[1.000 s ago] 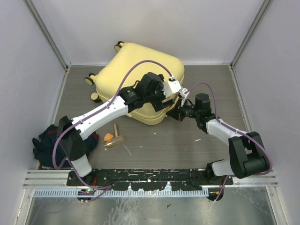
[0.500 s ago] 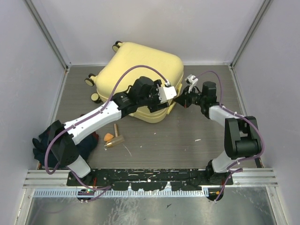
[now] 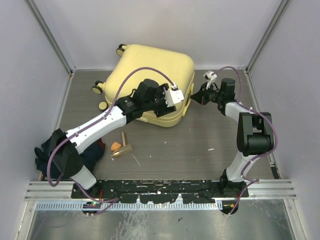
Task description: Pack the luggage
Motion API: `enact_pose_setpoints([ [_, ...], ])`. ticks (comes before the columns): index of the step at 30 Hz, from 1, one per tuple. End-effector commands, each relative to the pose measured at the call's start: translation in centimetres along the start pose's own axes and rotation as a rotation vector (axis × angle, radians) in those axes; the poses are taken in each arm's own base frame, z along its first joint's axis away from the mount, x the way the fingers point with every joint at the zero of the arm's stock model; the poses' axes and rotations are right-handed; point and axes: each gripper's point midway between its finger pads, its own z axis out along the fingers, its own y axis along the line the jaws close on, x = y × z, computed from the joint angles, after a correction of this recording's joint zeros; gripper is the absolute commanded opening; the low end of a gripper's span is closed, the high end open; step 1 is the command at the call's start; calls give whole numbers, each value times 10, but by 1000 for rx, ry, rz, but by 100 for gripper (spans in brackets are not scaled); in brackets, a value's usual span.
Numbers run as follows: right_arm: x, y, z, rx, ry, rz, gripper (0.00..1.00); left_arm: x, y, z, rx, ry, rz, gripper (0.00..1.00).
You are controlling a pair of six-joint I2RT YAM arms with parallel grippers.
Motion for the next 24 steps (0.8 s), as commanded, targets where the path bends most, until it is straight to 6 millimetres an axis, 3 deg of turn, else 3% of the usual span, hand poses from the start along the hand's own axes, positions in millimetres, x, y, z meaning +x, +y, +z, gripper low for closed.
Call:
enact_pose_setpoints([
  [1,-42,6,-11,2,-97,-124,1,23,-49,-8,115,94,-1,69],
  [6,-39,8,-8,-16,-93,-106,1,-32,-81,3,87,-14,29,71],
  [8,-43,7,-7,-13,-97,-106,1,-44,-83,7,61,-31,-3,72],
  [11,-46,9,-9,-15,-101,-110,1,-54,-68,0,34,-44,-107,76],
  [14,-41,14,-13,-18,-94,-115,1,-52,-30,-22,-2,-76,-302,80],
  [18,-37,19,-15,-22,-91,-122,1,-19,41,-67,-133,-113,-597,84],
  [21,-37,24,-16,-26,-91,-126,1,36,93,-109,-365,-63,-822,85],
  [24,-35,30,-18,-30,-90,-129,1,104,142,-159,-663,2,-1003,86],
])
